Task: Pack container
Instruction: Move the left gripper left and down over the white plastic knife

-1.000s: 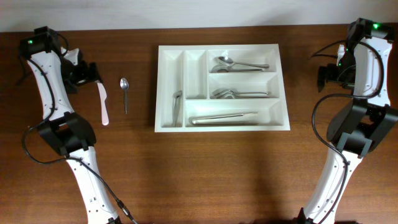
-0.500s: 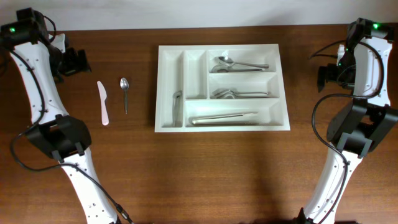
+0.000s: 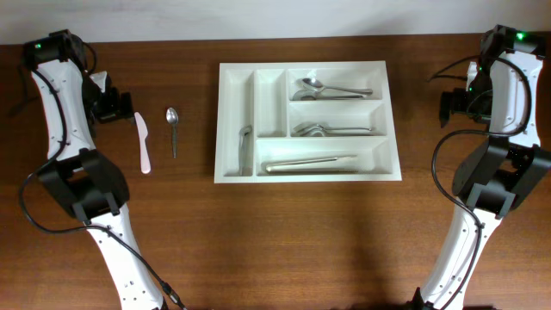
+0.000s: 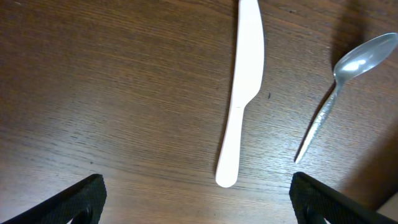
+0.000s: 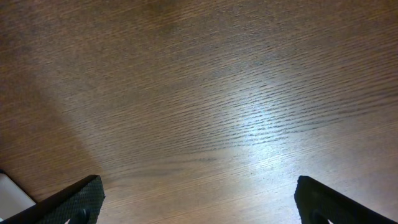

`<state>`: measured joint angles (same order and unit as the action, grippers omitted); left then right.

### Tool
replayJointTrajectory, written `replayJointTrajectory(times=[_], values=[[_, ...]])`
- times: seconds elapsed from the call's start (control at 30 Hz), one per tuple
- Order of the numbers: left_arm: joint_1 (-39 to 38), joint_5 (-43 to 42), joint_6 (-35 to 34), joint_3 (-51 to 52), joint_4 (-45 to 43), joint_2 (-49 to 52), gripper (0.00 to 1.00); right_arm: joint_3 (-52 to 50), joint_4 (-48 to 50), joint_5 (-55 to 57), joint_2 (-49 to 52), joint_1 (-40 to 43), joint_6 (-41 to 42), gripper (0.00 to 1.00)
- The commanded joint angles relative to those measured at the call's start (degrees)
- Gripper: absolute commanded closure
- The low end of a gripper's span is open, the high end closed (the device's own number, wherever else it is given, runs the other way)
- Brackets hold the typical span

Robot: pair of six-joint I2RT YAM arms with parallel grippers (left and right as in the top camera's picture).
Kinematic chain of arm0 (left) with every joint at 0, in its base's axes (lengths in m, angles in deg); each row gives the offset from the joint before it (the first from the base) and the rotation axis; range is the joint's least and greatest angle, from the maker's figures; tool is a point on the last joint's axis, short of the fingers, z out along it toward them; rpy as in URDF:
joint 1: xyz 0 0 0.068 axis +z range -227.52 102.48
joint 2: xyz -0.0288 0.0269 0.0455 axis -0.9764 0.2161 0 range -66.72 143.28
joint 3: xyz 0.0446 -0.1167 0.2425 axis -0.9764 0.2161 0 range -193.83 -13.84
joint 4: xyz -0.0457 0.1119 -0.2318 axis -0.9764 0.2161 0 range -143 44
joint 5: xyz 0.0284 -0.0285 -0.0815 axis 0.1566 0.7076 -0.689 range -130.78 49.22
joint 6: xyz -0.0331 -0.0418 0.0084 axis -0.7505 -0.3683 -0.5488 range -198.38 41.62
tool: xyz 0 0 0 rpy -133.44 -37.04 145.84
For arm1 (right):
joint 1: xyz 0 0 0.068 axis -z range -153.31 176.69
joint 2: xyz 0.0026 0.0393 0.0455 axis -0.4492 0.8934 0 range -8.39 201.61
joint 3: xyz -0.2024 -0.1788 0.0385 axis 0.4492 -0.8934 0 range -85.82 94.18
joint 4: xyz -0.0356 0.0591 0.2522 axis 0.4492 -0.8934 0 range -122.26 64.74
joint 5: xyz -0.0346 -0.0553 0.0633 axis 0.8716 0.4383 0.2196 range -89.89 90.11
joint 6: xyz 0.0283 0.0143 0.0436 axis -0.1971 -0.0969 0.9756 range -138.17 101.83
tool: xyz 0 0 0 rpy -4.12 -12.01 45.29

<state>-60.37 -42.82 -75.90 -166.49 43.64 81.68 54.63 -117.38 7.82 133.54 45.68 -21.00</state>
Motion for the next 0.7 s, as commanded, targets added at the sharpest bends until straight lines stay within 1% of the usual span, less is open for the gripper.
replayJointTrajectory(times=[0.0, 0.17, 0.3, 0.37, 0.5, 0.67], values=[[-1.7, 2.5, 0.2, 0.8, 0.1, 0.1, 0.04, 0.1, 0.0, 0.5, -2.4, 0.2, 0.1, 0.01], [-3.5, 2.8, 2.1, 1.2, 0.1, 0.1, 0.04, 0.1, 0.0, 0.5, -2.4, 0.2, 0.1, 0.01], [-3.7, 4.9, 1.7, 3.0, 0.1, 0.1, 0.04, 0.1, 0.0, 0.5, -2.4, 0.2, 0.1, 0.01], [-3.5, 6.6, 0.7, 4.9, 0.1, 0.1, 0.04, 0.1, 0.0, 0.5, -2.4, 0.2, 0.1, 0.01], [-3.1, 6.4, 0.7, 9.6, -0.6, 0.1, 0.04, 0.1, 0.0, 0.5, -2.4, 0.2, 0.1, 0.02], [-3.1, 6.4, 0.8, 15.0, -3.8, 0.1, 0.04, 0.1, 0.0, 0.5, -2.4, 0.2, 0.1, 0.01]])
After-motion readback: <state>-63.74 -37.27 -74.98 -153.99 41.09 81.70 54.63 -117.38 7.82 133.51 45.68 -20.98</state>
